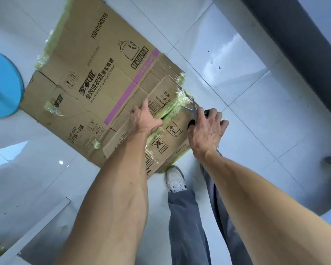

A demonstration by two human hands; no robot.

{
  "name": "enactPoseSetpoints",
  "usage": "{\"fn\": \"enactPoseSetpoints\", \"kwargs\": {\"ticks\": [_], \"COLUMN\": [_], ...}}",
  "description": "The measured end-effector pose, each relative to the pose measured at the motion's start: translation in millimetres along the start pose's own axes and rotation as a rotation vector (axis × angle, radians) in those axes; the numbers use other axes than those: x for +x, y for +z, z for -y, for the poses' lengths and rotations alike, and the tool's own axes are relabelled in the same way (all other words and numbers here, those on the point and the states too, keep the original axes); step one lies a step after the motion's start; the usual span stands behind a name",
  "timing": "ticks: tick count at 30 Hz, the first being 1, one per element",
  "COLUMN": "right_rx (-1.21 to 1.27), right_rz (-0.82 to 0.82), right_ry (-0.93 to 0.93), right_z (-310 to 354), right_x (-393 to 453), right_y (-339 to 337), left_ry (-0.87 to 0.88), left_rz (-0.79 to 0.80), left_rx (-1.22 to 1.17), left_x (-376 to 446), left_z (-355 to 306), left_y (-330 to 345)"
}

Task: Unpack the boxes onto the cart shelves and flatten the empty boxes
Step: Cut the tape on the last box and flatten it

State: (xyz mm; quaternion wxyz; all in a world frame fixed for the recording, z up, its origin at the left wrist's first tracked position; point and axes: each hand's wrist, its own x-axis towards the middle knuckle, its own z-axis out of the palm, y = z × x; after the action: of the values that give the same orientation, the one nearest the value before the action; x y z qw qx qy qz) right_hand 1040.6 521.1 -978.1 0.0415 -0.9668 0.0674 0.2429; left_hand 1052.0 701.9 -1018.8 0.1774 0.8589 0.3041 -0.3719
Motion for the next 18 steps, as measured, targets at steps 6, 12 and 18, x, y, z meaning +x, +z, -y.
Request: {"fn": "enactPoseSetpoints", "kwargs": {"ticks": [6,12,18], "right_rx": [-0.023,-0.094,-0.184], "right_rz": [0.053,0.106,0.124], "right_ry": [-0.034,-0.085,-0.221], "right_z": [11,11,6], "right_x": [-4,-5,9], "right_y": [-15,-24,-39], "left_ry": [-0.007,-0.009,0.006], "left_rz": [-0.066,-0.096,-0.138], "left_rx": [-0.014,-0.006,0.018], "left_x": [-10,-14,-15], "left_z": [1,5,6], "left_y": [13,13,22]}}
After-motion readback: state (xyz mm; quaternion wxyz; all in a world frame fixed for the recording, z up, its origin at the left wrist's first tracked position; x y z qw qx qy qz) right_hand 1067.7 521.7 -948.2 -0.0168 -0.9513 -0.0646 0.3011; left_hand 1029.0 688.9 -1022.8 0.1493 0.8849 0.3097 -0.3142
